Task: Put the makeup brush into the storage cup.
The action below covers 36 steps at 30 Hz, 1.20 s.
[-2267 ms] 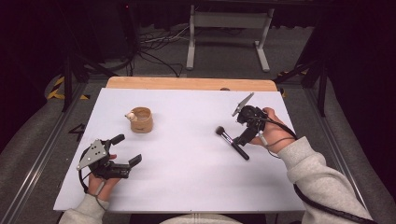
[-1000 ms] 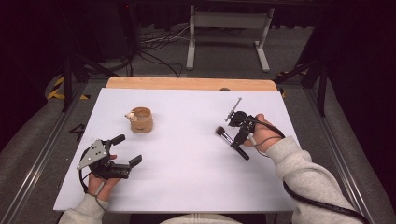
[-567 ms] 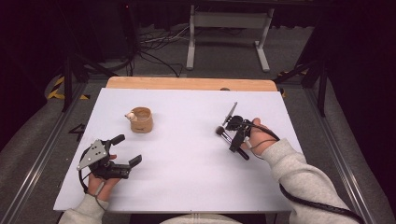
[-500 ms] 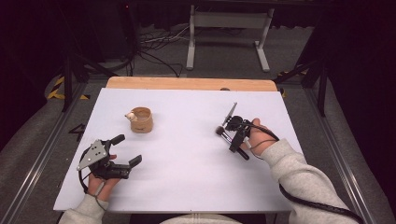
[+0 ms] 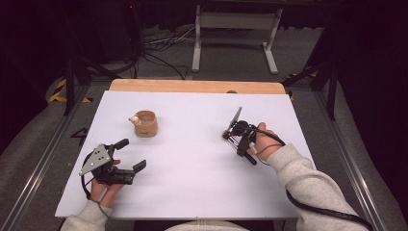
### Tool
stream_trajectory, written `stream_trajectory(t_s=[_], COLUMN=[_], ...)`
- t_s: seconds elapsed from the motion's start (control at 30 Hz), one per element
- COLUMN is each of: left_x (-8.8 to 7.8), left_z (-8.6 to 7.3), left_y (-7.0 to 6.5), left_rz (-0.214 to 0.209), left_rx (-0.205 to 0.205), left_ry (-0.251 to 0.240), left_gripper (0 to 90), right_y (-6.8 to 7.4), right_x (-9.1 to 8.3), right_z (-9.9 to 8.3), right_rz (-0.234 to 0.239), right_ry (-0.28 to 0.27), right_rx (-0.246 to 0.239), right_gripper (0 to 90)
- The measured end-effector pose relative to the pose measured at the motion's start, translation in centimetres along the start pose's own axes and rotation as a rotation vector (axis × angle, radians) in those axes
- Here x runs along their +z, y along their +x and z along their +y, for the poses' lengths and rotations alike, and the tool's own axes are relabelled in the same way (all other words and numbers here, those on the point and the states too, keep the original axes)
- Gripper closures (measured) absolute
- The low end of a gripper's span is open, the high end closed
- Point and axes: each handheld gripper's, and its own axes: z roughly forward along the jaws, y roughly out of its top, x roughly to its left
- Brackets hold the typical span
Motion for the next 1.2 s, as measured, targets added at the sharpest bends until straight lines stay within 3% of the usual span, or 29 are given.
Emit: stream_trajectory(t_s=[0.53,0.63,0.93,1.2], left_x=[0.0,0.0,0.0,0.0], left_z=[0.0,0.0,0.0,0.0], left_y=[0.0,0.0,0.0,0.0], left_rz=[0.0,0.001,0.002,0.003], left_rx=[0.006,0.006,0.001,0.006], left_ry=[0.002,0.002,0.0,0.001], left_gripper=[0.2,0.2,0.2,0.2], right_y=[-0.2,-0.5,-0.5,-0.2], right_x=[0.0,0.0,-0.7,-2.3], right_z=[0.0,-0.1,-0.1,-0.6], right_rz=[0.01,0.034,0.013,-0.007], right_ry=[-0.004,0.001,0.002,-0.068], right_rx=[0.088,0.142,0.118,0.047], right_gripper=[74.1,74.3,74.7,74.8])
